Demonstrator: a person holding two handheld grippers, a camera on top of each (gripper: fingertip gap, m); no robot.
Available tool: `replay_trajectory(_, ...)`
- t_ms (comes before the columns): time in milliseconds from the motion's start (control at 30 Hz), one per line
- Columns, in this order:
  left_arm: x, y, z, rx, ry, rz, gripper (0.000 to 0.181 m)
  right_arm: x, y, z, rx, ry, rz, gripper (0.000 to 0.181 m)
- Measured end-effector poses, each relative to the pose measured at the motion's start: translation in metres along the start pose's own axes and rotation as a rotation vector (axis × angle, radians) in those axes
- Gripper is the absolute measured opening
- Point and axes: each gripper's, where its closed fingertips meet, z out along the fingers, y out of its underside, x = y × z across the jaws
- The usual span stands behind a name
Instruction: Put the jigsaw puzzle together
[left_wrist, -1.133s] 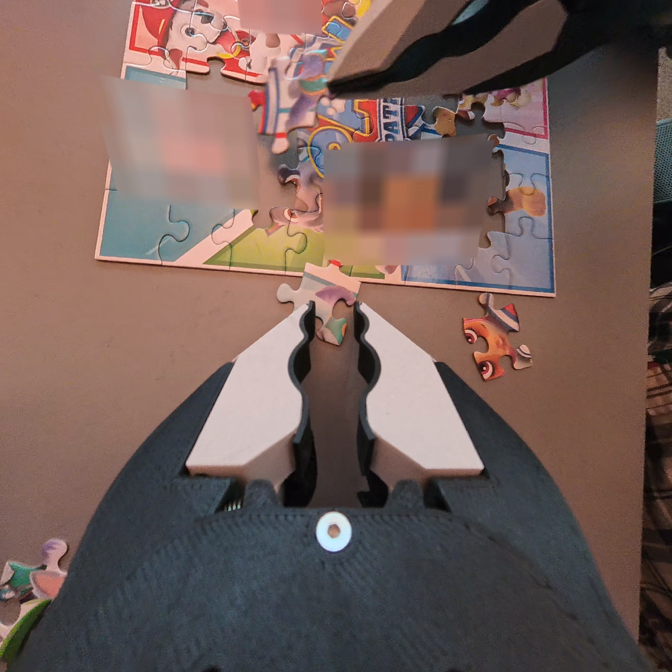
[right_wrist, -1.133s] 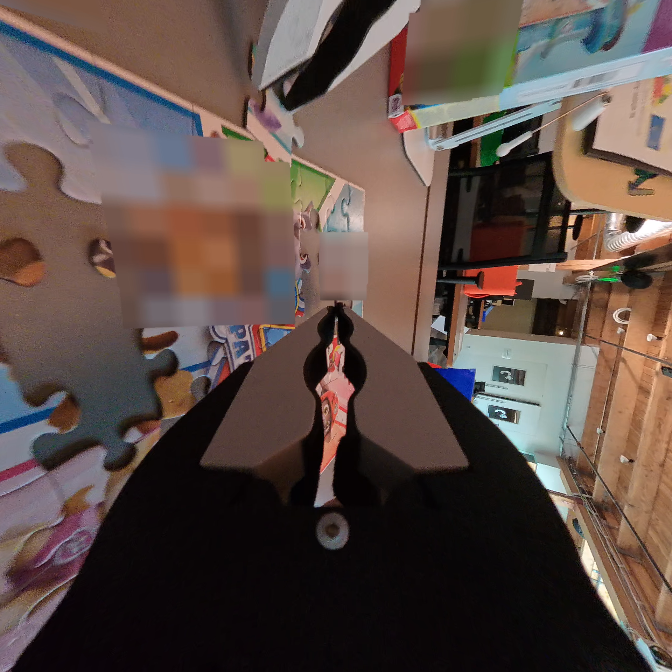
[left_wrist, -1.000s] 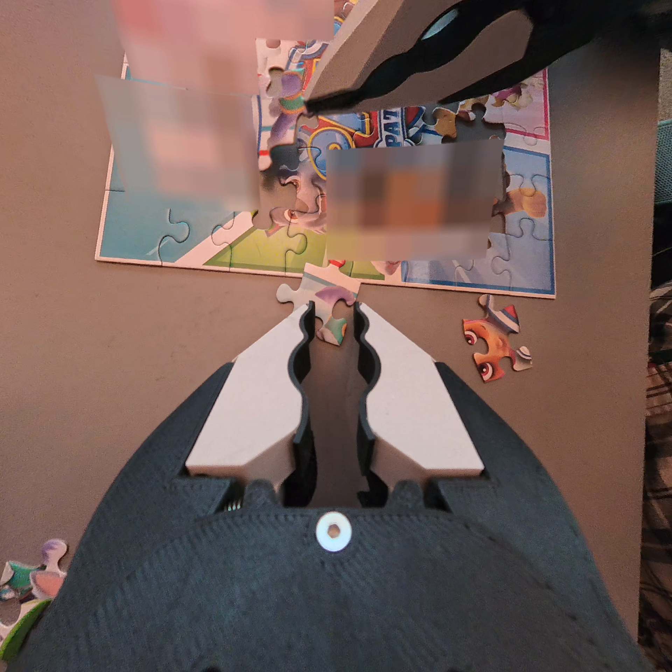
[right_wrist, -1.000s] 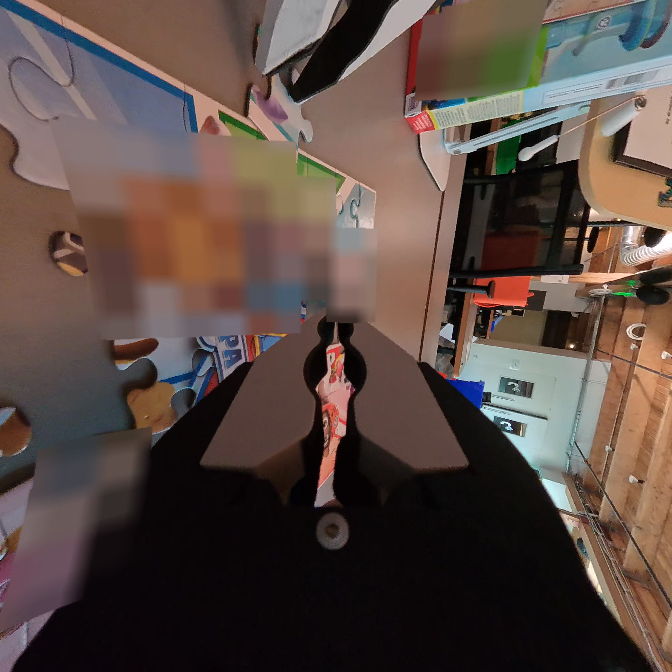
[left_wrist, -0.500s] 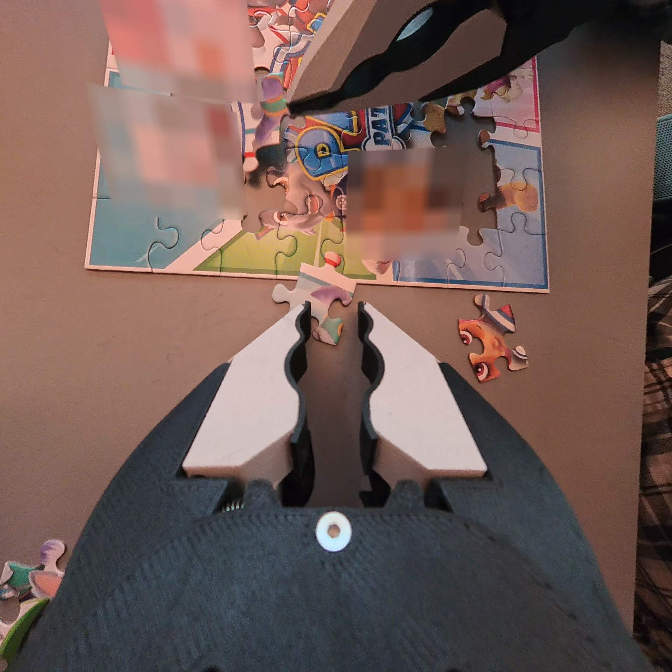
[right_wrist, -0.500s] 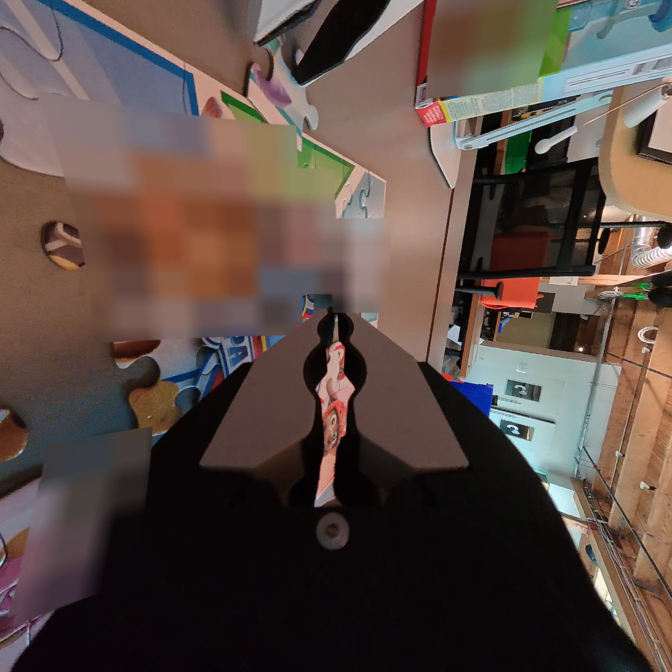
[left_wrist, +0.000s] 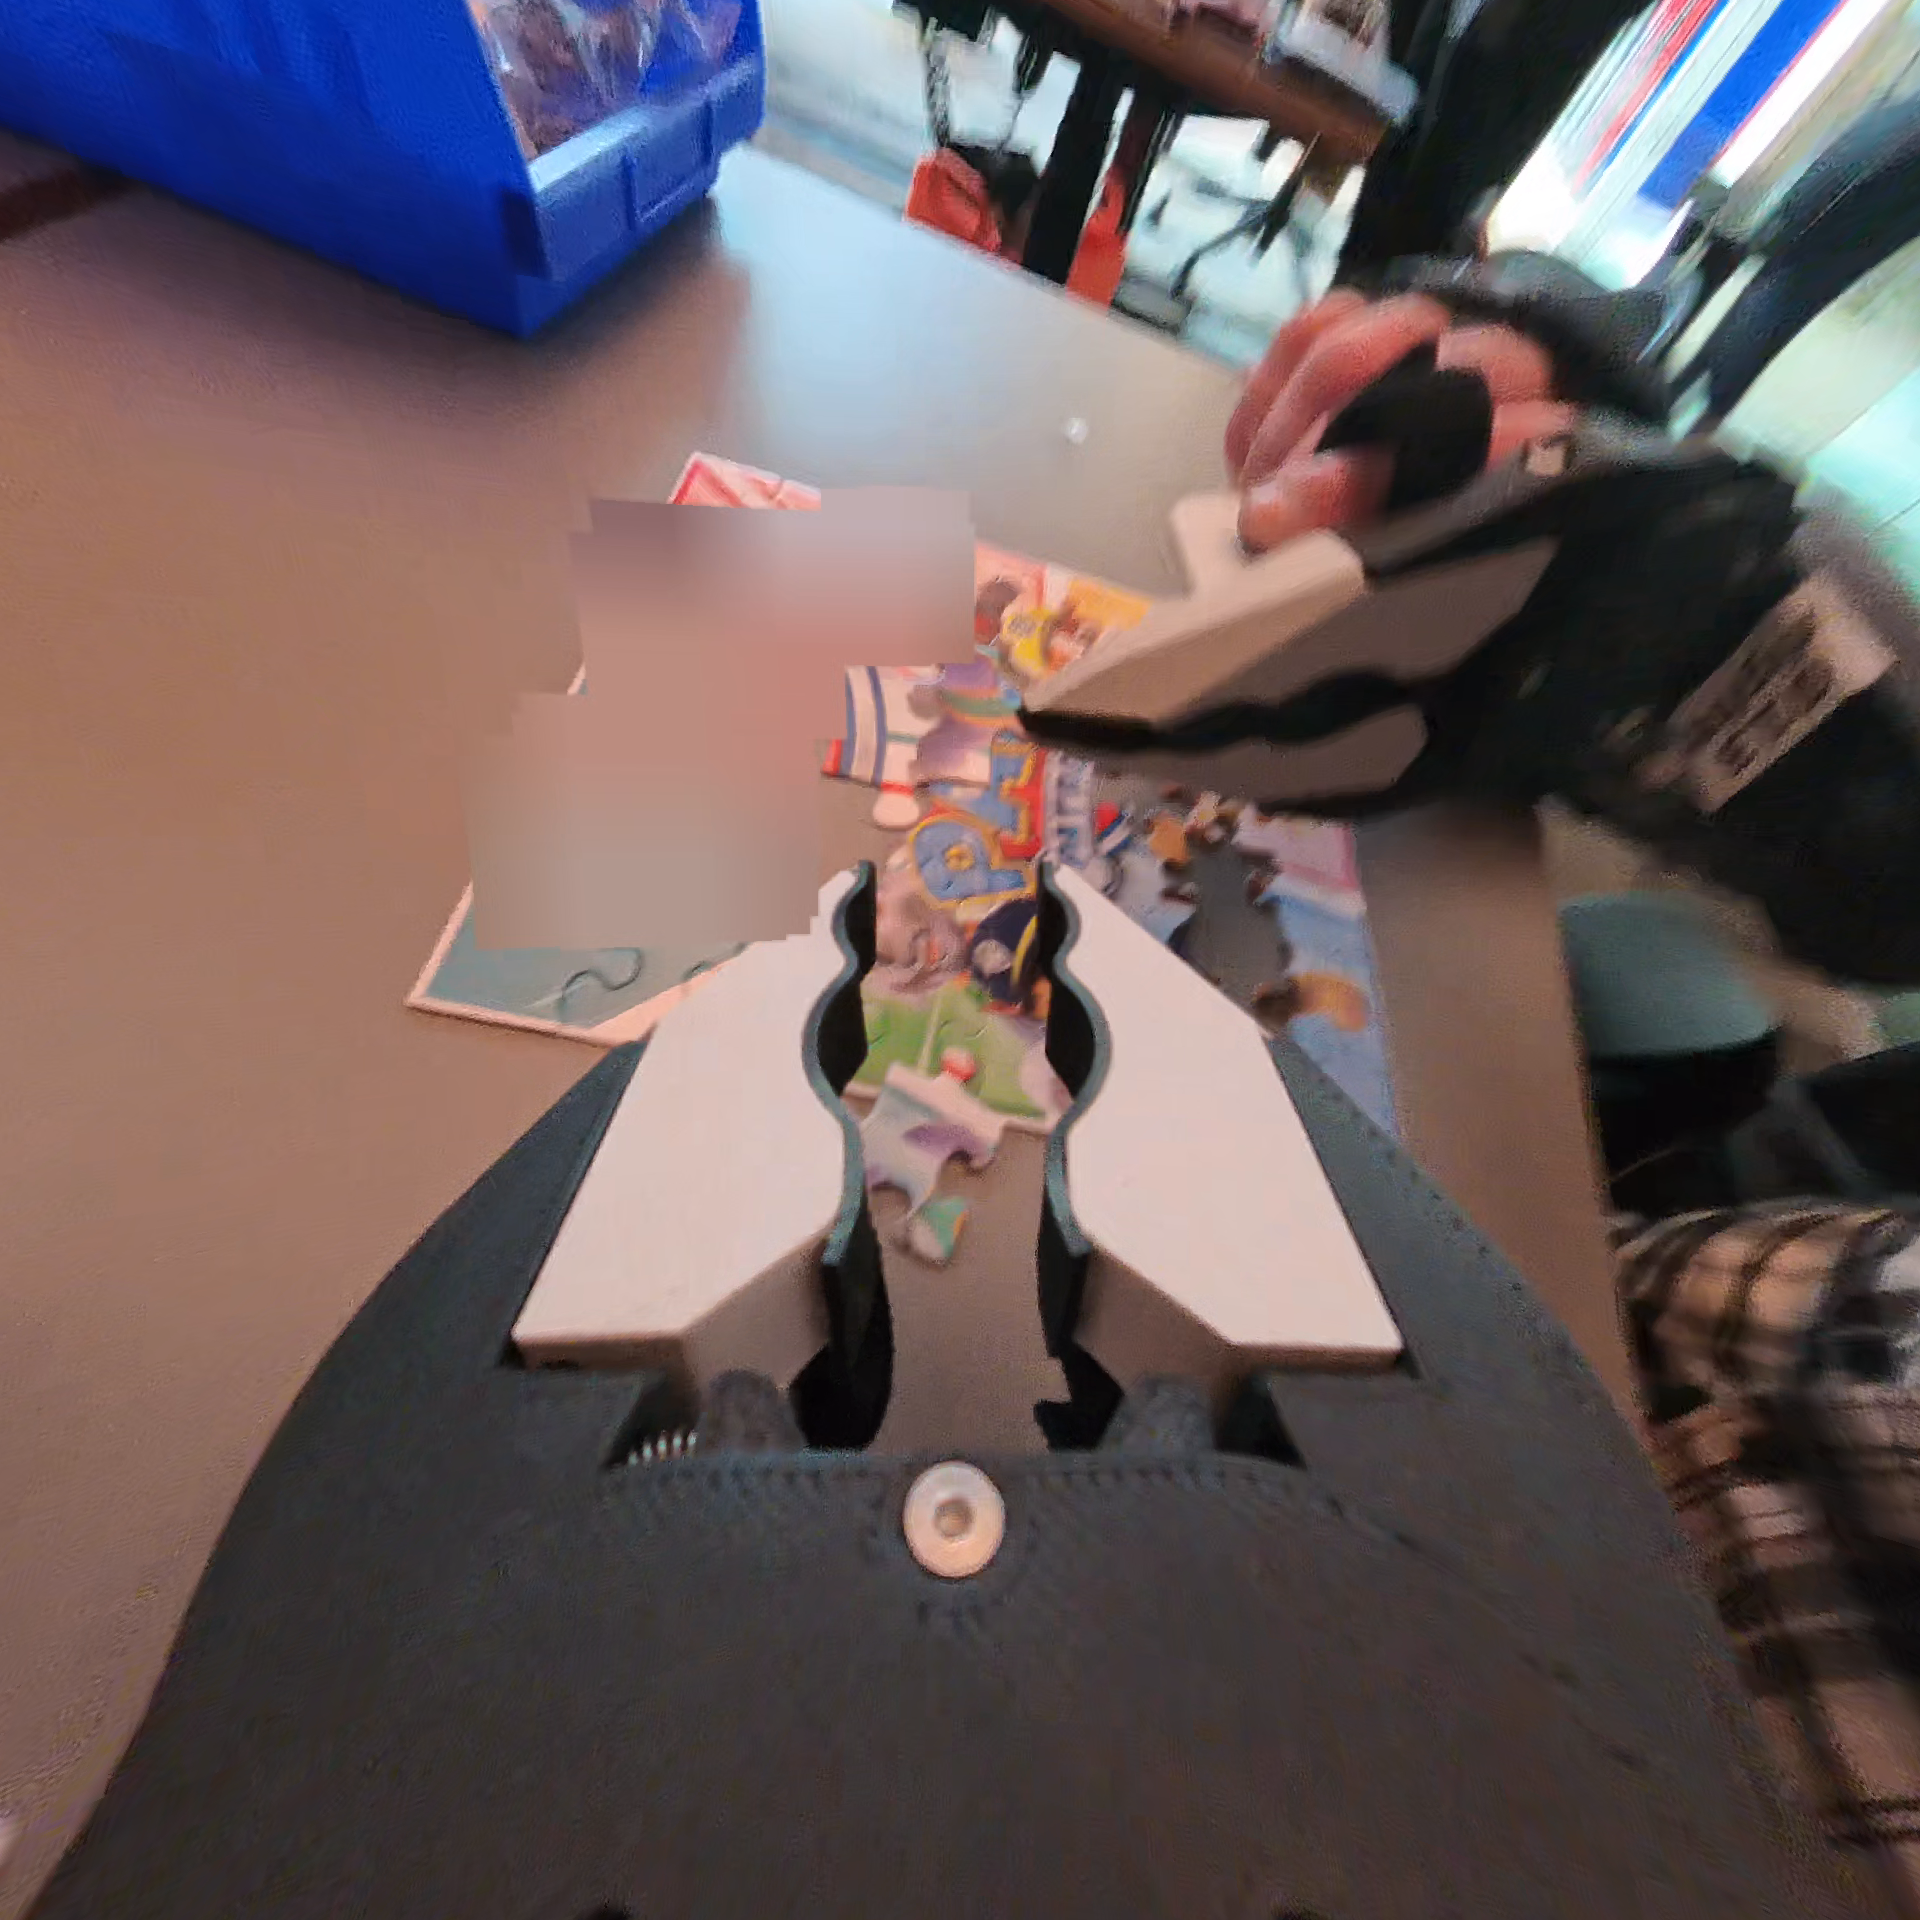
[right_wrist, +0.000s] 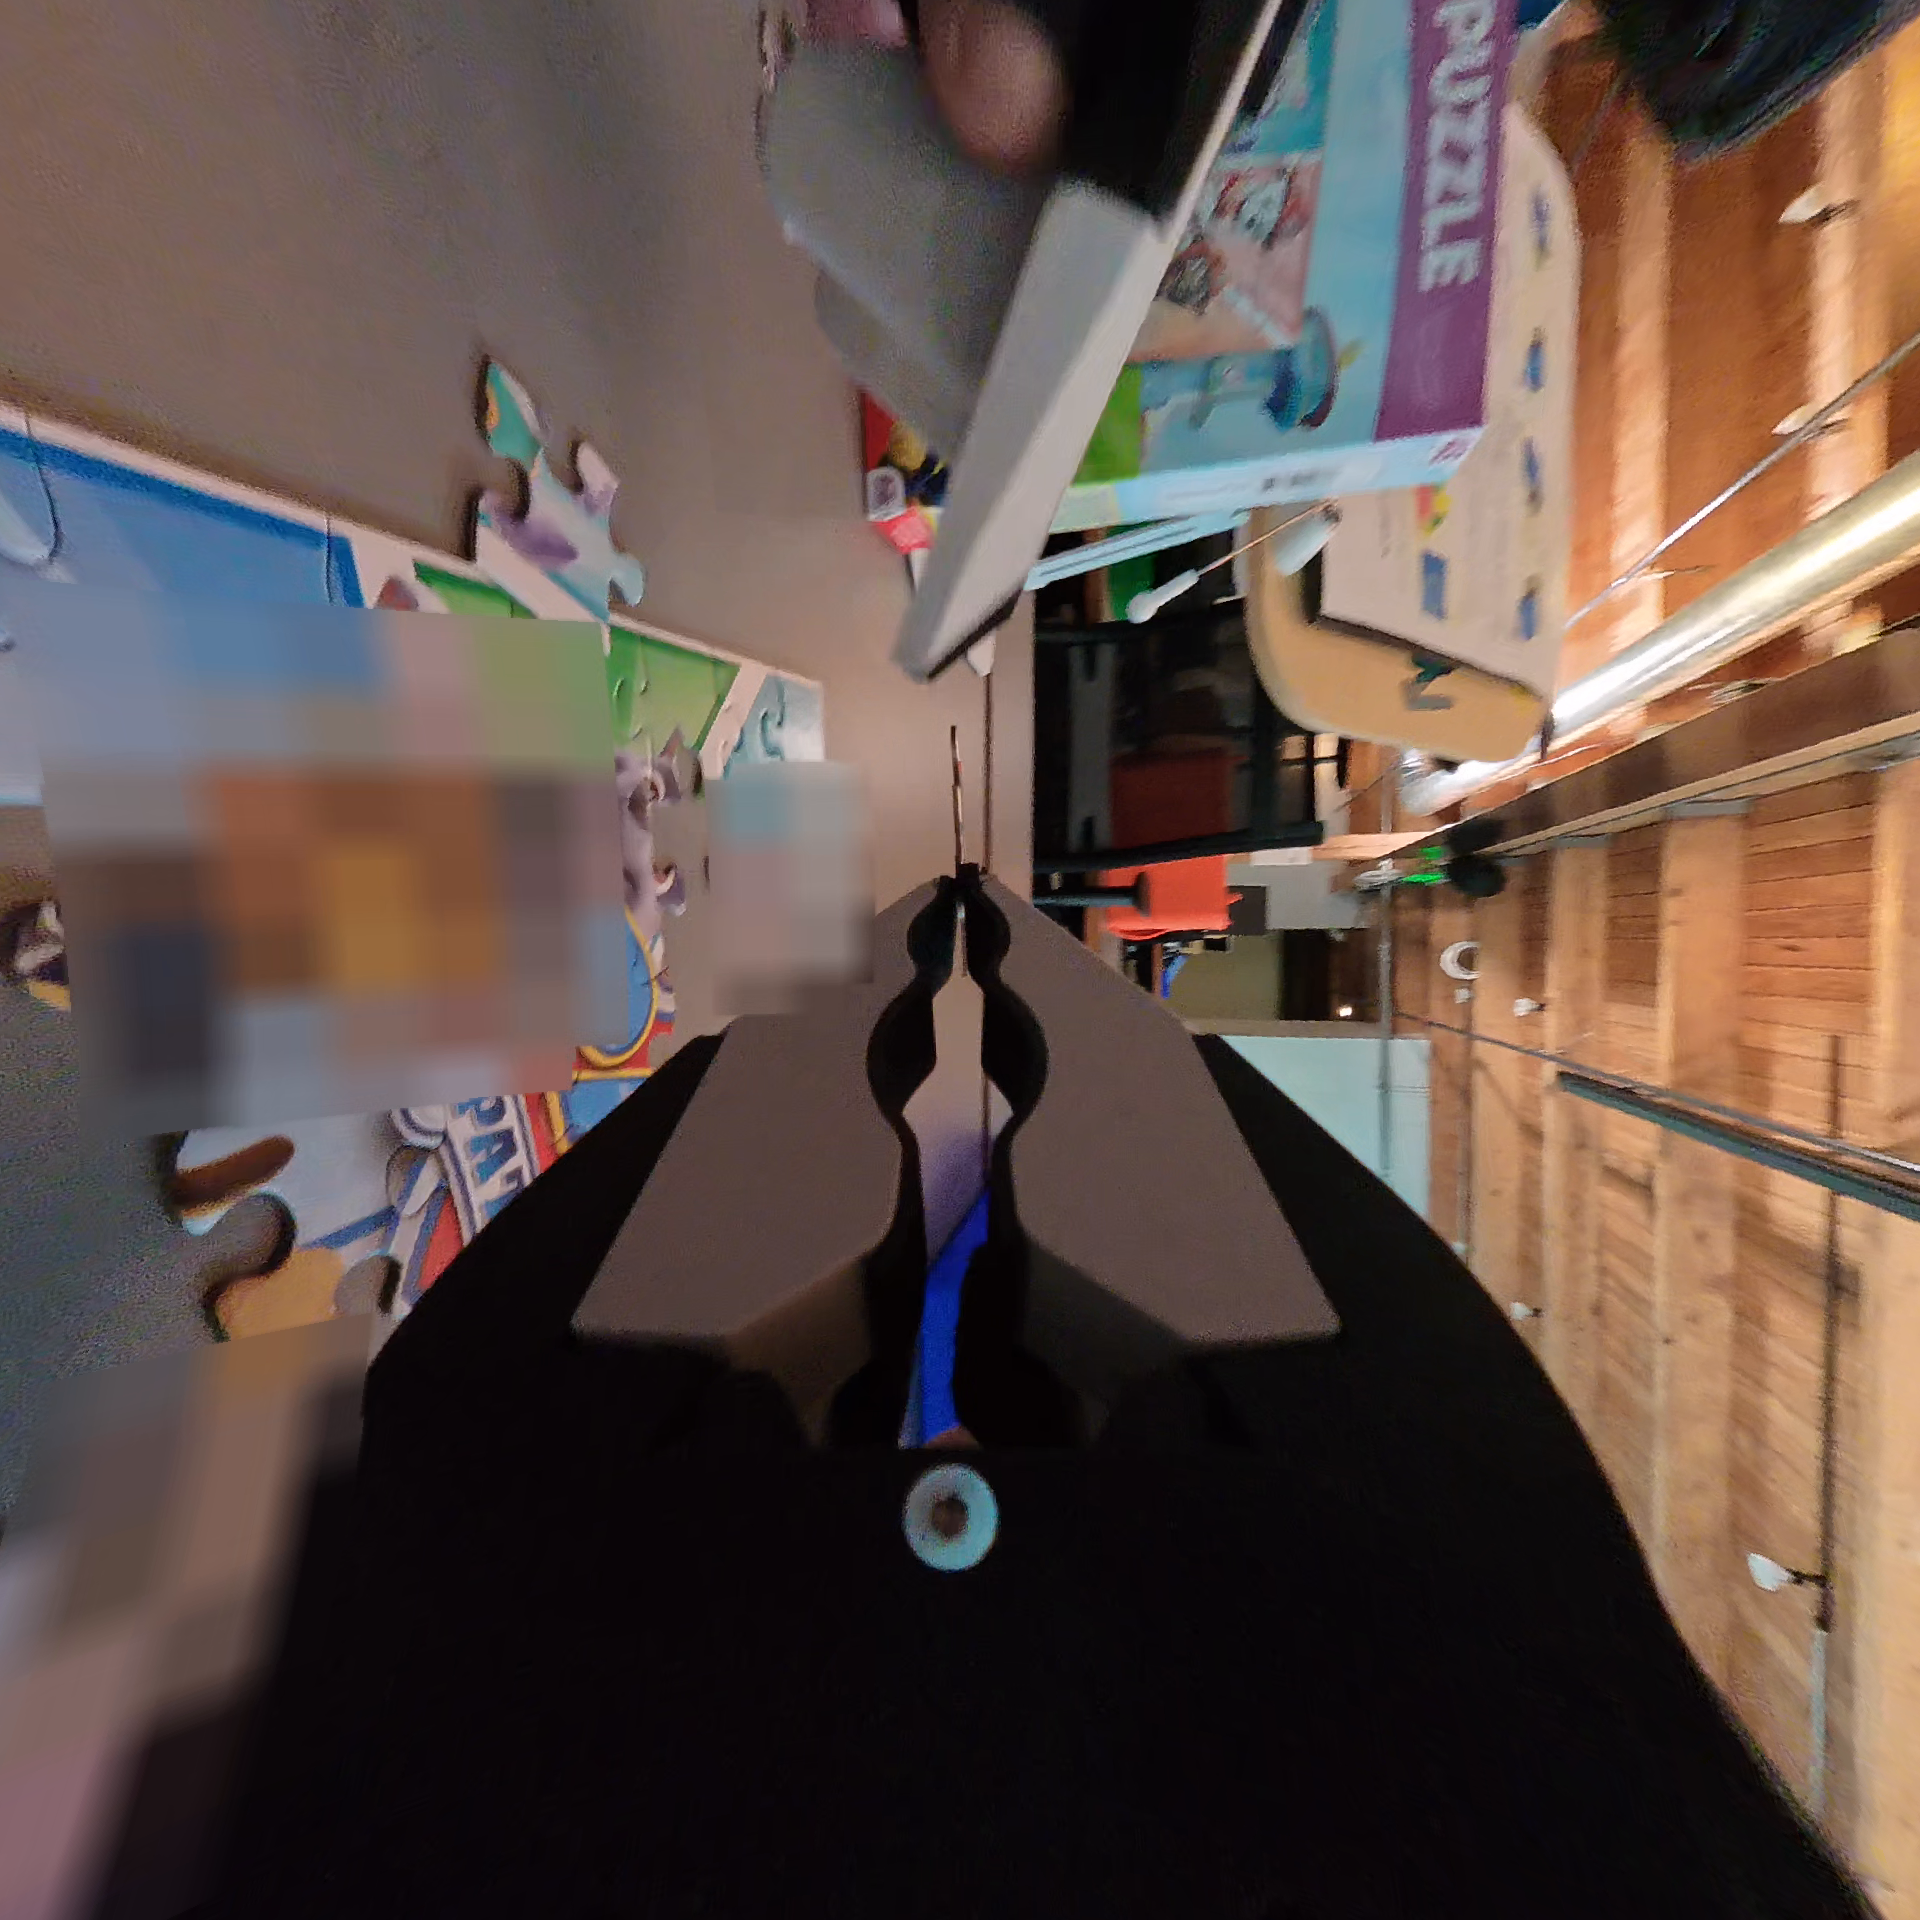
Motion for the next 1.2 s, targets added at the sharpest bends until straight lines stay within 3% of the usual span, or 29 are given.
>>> replay_trajectory(300,0.009,-0.021,-0.001,0.199,0.274,-0.307,0.021,0.009,-0.026,-0.007,0.045,0.106,-0.082,0.000)
replay_trajectory(400,0.012,-0.024,0.001,0.213,0.303,-0.328,0.021,0.011,-0.032,-0.009,0.056,0.126,-0.097,0.000)
replay_trajectory(567,0.017,-0.034,-0.002,0.277,0.385,-0.365,0.002,0.005,-0.040,-0.009,0.084,0.095,-0.082,0.001)
replay_trajectory(733,0.011,-0.038,-0.005,0.290,0.356,-0.326,0.000,0.019,-0.036,-0.020,0.226,-0.020,0.248,0.013)
replay_trajectory(833,0.008,-0.030,0.002,0.216,0.292,-0.241,0.000,0.041,-0.004,-0.018,0.251,-0.103,0.656,0.019)
replay_trajectory(933,0.011,-0.028,0.008,0.169,0.286,-0.193,0.000,0.036,0.008,-0.011,0.314,-0.328,0.979,0.021)
replay_trajectory(1033,0.012,-0.025,0.013,0.139,0.274,-0.147,0.000,0.014,0.009,-0.006,0.312,-0.535,1.104,0.010)
replay_trajectory(1200,0.006,-0.020,0.017,0.113,0.258,-0.135,0.001,-0.003,0.011,-0.003,0.276,-0.694,1.202,0.002)
